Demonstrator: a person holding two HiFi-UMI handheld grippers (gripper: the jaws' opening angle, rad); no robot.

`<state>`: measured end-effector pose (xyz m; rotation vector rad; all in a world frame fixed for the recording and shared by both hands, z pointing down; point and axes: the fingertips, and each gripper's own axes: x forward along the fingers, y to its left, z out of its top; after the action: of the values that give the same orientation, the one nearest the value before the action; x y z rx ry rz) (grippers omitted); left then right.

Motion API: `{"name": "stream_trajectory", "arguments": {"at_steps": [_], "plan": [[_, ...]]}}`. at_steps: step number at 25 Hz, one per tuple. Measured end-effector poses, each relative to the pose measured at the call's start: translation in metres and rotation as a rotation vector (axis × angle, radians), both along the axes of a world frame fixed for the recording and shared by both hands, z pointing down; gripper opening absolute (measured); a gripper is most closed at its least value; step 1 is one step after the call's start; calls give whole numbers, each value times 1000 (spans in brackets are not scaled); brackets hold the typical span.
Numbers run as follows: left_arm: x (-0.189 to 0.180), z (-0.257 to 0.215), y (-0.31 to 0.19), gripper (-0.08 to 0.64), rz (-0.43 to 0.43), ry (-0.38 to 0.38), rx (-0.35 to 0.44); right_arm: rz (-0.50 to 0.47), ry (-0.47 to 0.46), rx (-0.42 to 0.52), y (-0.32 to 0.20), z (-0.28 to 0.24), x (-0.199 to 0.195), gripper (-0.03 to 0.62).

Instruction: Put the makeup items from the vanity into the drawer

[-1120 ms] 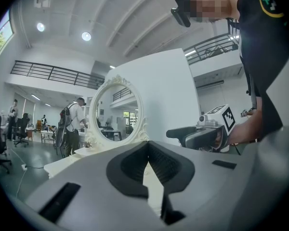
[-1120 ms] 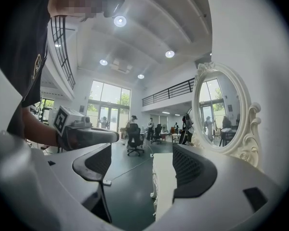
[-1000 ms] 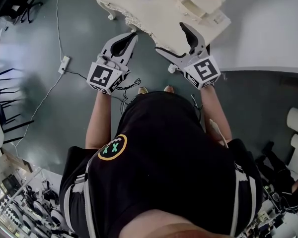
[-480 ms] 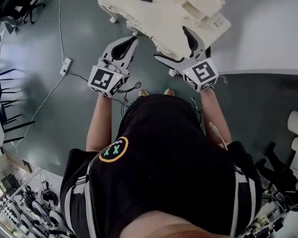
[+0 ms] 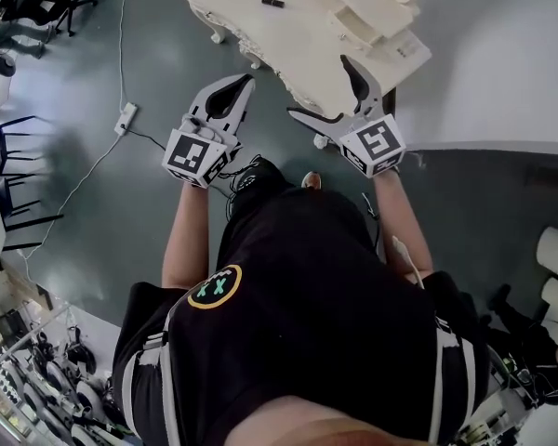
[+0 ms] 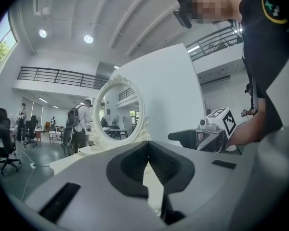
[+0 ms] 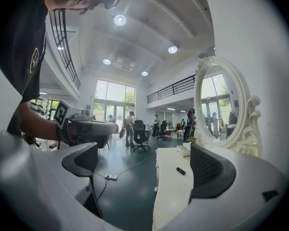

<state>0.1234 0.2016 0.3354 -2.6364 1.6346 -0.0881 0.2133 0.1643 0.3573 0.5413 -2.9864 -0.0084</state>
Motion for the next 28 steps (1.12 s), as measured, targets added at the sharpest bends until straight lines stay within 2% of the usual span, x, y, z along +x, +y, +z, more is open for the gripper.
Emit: {"name": "stream_trajectory", "arguments": {"at_steps": [5, 10, 20, 28], "plan": [[-1, 7, -3, 21, -8, -3, -16, -2, 4, -8, -4, 6, 1, 598], [-16, 13, -27, 20, 11, -1, -13, 13, 13, -2, -27, 11, -14, 598], [-89, 27, -117, 21, 67, 22, -23, 69, 45, -21, -110, 24, -81, 598], [-137, 37, -190, 21, 154, 20, -38, 114, 83, -41, -177, 34, -136, 597]]}}
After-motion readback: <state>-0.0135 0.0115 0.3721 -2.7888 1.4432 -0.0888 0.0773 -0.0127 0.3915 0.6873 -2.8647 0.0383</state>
